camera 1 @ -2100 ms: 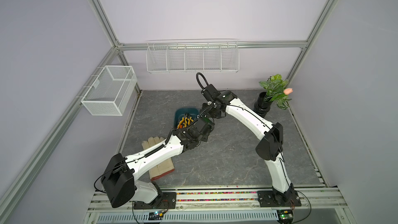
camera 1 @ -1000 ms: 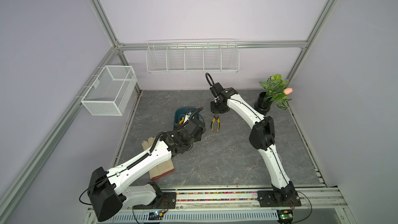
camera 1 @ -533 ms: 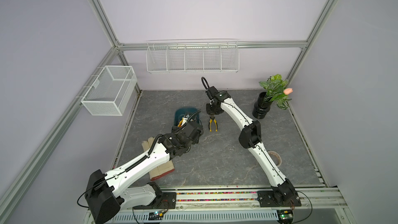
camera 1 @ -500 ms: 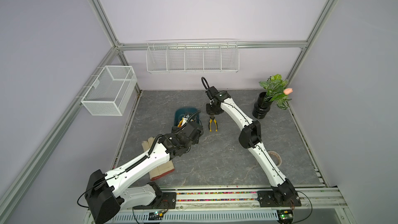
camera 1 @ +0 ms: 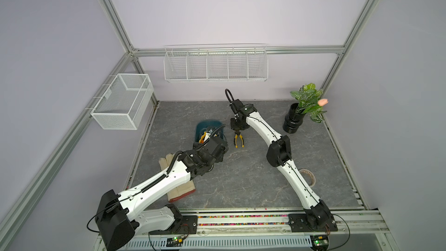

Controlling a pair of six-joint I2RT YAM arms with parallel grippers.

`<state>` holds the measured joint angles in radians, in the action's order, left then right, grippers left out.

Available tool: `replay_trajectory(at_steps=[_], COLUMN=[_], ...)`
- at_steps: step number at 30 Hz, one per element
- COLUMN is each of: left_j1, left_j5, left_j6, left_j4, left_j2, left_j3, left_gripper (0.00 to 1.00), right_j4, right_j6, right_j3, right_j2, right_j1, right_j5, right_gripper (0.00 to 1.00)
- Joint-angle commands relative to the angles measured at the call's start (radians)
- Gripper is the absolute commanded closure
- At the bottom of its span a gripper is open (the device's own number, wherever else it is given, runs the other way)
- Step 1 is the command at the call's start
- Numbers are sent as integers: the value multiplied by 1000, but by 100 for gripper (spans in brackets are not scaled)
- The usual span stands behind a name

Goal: Take the pliers out of the storage box
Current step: Place the pliers at the center of the board.

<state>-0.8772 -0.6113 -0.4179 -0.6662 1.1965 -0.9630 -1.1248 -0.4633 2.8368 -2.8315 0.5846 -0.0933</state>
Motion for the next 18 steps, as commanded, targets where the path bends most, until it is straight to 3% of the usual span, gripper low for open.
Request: replay_trajectory(at_steps=[1, 8, 18], left_j1=[6, 6, 41], left_j5=[-3, -1, 17], left_j6=[-27, -27, -30], left_j4=[4, 5, -13], left_j2=[-7, -9, 31], left_j3=[11, 14, 4], left_gripper=[8, 8, 9], right_j4=[-7, -14, 8], right_j6=[-8, -8, 26], right_j3=[3, 2, 18], right_j2=[-25, -35, 28], right_j1=[4, 3, 0], right_j5=[-27, -25, 11], right_gripper=[81, 67, 57])
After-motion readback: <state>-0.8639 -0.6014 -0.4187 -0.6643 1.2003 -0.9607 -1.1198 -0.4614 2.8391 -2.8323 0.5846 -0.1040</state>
